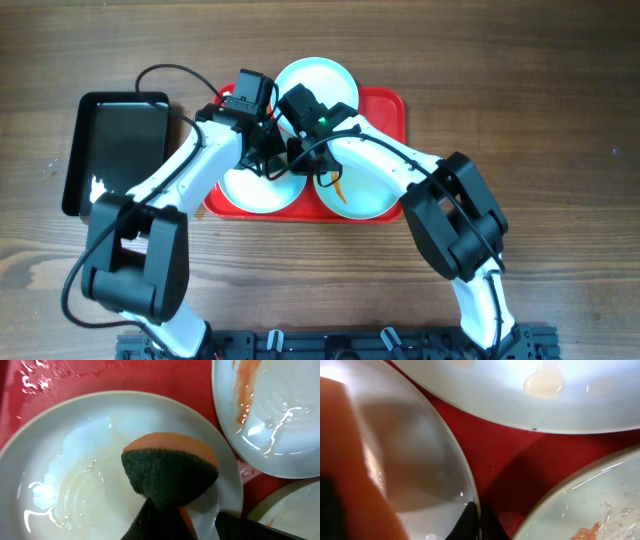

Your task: Clean dirty plates on tray and stack at the side

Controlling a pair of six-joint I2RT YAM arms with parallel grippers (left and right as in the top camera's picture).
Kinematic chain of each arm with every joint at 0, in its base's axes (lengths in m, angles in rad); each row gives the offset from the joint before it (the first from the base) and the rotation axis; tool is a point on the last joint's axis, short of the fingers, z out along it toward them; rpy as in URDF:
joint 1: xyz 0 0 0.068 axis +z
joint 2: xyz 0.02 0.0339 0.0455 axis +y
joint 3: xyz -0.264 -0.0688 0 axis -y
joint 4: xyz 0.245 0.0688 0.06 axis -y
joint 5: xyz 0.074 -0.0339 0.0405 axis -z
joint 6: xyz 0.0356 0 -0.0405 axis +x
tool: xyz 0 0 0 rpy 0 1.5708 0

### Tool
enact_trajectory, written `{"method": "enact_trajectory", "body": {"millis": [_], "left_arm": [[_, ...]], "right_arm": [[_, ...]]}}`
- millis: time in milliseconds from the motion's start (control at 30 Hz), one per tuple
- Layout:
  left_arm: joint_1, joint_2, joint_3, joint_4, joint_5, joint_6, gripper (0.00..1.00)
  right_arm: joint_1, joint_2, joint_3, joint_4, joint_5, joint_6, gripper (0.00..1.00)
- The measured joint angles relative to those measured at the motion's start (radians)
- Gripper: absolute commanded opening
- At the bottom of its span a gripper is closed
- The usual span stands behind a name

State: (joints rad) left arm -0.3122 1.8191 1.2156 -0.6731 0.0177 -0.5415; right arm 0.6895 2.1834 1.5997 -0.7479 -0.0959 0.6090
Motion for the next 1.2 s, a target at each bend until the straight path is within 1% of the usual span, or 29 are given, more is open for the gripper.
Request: {"method": "enact_trajectory", "body": {"millis": [133, 200, 300, 433, 500, 633, 733, 867, 900, 1033, 1100, 1200], "left_arm": [[0.000, 0.054, 0.000, -0.024, 0.018, 0.005, 0.04], [0.000, 0.055, 0.001, -0.073, -0.002, 0.016, 0.04], [0.000, 0.055, 0.003, -0.176, -0.122, 0.028, 0.04], [0.015, 0.059, 0.002, -0.254, -0.320, 0.032, 0.04], [0.032, 0.063, 0.002, -0.266, -0.378, 0.032, 0.04], [0.070, 0.063, 0.045, -0.320, -0.403, 0.027, 0.04], [0.085, 0.016, 0.107, -0.340, -0.435, 0.026, 0.04], [0.097, -0.109, 0.138, -0.293, -0.449, 0.027, 0.04], [0.117, -0.144, 0.142, -0.274, -0.452, 0.027, 0.04], [0.253, -0.151, 0.144, -0.219, -0.452, 0.026, 0.04], [0.342, -0.150, 0.144, -0.207, -0.429, 0.026, 0.04], [0.473, -0.150, 0.143, -0.203, -0.336, 0.026, 0.04]], "right_arm": [[0.000, 0.000, 0.000, -0.001, 0.000, 0.000, 0.04], [0.004, 0.000, 0.000, -0.006, 0.001, 0.000, 0.04], [0.005, 0.000, 0.000, -0.007, 0.000, 0.000, 0.04], [0.006, 0.000, 0.000, -0.008, 0.000, 0.000, 0.04], [0.008, 0.000, 0.000, -0.007, -0.001, 0.000, 0.04], [0.017, 0.000, 0.002, -0.003, -0.005, 0.000, 0.04], [0.016, 0.000, 0.002, -0.005, -0.004, 0.000, 0.04], [0.016, 0.000, 0.002, -0.005, -0.003, 0.000, 0.04], [0.016, 0.000, 0.002, -0.005, -0.003, 0.000, 0.04], [0.016, 0.000, 0.002, -0.006, -0.003, 0.000, 0.04], [0.016, 0.000, 0.002, -0.006, -0.003, 0.000, 0.04], [0.016, 0.000, 0.002, -0.006, -0.003, 0.000, 0.04]]}}
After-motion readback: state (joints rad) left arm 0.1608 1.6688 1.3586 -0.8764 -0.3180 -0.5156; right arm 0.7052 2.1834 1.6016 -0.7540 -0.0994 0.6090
